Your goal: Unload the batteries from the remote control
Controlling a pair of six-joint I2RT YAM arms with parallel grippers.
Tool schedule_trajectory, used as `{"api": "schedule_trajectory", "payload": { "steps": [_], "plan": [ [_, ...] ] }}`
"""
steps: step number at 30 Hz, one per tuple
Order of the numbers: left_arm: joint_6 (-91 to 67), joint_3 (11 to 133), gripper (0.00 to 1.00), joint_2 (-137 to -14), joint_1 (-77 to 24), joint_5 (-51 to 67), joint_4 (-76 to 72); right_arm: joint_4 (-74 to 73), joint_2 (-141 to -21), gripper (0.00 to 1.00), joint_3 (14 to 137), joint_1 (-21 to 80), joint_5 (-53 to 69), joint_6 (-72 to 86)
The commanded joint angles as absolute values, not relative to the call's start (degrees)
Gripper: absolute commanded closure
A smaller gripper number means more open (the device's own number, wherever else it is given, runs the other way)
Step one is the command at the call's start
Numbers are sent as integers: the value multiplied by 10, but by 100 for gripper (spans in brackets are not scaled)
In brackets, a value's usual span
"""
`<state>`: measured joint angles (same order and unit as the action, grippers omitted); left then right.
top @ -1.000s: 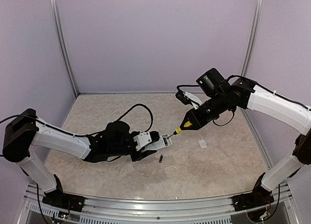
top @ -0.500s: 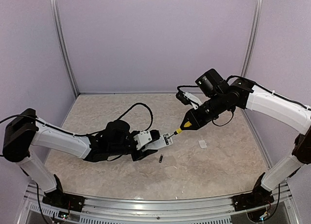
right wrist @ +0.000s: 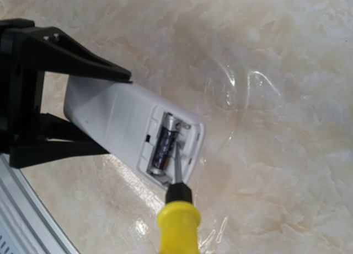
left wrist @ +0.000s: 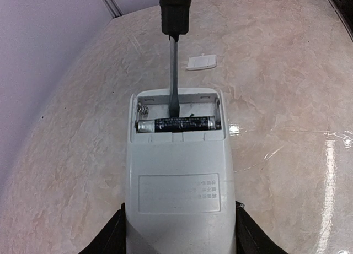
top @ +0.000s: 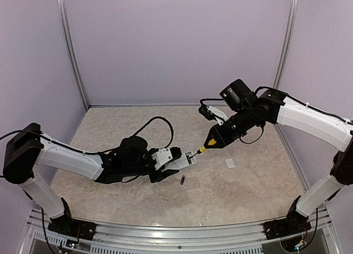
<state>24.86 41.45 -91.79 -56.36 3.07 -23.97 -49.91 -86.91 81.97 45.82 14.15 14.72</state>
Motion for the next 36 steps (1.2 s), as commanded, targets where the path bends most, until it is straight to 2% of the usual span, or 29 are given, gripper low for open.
{"api": "schedule_trajectory", "payload": {
  "steps": [1, 17, 36],
  "plan": [
    [243, 426, 100, -921, -568, 39, -250, -500, -876, 100, 820, 455, 135, 156],
    [230, 411, 100, -901, -567, 57, -277, -470, -861, 100, 775, 445, 148, 159],
    [220, 387, 100, -890, -563, 89, -313, -419, -847, 100, 703, 395, 242, 165]
  ]
}}
